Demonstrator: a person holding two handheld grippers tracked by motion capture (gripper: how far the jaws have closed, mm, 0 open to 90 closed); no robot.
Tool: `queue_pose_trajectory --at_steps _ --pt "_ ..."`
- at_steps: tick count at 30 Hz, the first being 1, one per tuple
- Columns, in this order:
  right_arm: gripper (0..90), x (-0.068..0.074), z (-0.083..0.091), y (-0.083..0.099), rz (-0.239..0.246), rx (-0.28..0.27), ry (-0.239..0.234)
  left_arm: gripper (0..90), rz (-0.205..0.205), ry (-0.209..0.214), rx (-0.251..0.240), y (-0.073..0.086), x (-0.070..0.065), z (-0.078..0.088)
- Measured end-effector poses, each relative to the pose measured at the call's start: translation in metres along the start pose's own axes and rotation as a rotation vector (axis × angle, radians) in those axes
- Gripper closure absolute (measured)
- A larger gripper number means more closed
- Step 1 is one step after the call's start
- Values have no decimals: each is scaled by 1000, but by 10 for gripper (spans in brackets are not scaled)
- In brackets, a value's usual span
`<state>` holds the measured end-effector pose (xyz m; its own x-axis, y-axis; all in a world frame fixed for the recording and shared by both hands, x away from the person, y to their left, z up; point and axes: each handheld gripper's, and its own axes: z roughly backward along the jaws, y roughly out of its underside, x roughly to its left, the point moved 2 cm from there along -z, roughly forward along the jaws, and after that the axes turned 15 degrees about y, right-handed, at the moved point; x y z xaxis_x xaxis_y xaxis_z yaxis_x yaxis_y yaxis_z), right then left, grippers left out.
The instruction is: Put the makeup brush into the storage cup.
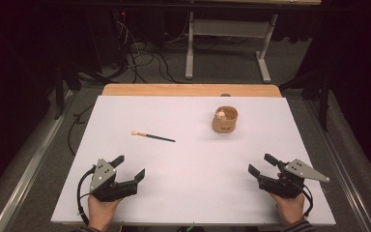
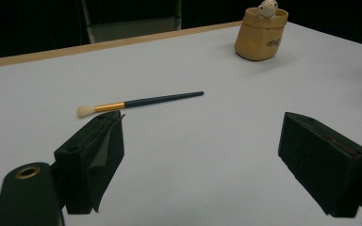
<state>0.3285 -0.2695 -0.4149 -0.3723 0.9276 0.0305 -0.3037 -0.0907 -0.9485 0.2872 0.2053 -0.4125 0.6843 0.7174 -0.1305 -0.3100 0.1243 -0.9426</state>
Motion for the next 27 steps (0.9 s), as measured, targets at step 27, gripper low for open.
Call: queue_pose_trajectory --at_steps 27 --pt "245 1 -2 0 -7 6 -9 153 26 29 -31 -18 2 -4"
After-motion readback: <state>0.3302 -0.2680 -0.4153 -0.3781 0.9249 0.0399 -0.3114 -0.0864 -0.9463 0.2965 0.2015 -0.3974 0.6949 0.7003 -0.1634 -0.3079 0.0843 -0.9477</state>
